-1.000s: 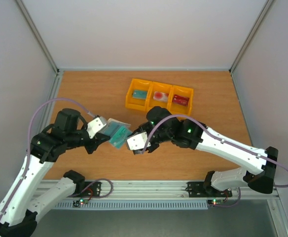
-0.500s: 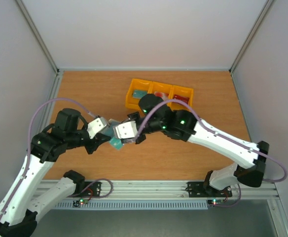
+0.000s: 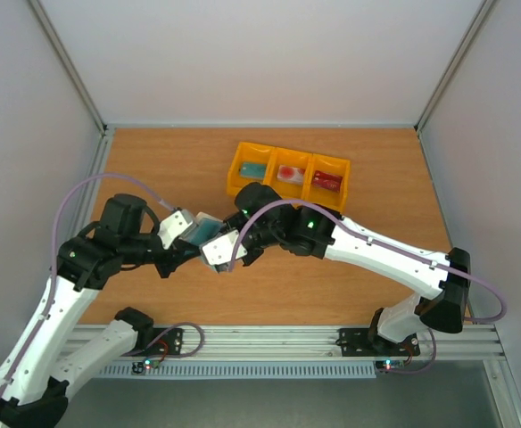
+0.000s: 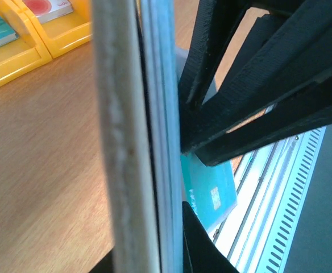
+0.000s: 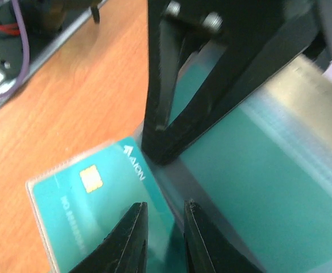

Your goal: Take the credit cards out of the card holder

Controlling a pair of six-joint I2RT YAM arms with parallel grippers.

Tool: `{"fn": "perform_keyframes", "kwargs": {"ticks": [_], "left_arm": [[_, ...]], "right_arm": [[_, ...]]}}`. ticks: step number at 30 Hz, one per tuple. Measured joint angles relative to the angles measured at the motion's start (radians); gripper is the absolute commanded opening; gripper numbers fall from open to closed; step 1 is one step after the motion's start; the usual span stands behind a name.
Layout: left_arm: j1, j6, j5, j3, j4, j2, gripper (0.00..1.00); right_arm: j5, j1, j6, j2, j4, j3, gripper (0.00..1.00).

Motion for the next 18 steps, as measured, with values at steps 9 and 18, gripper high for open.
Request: {"fn": "perform_keyframes", "kwargs": {"ticks": [9, 18], "left_arm": [[-0.001, 0.042, 0.075, 0.002, -0.014, 0.003, 0.0], [0.0, 0.019, 0.076, 0.001, 0.008, -0.002, 0.0]], "right_arm": [[0.145, -0.005, -0.12, 0.009, -0.058, -0.039, 0.34], [0.172, -0.013, -0.089, 0.006, -0.027, -0.063, 0.35]]}}
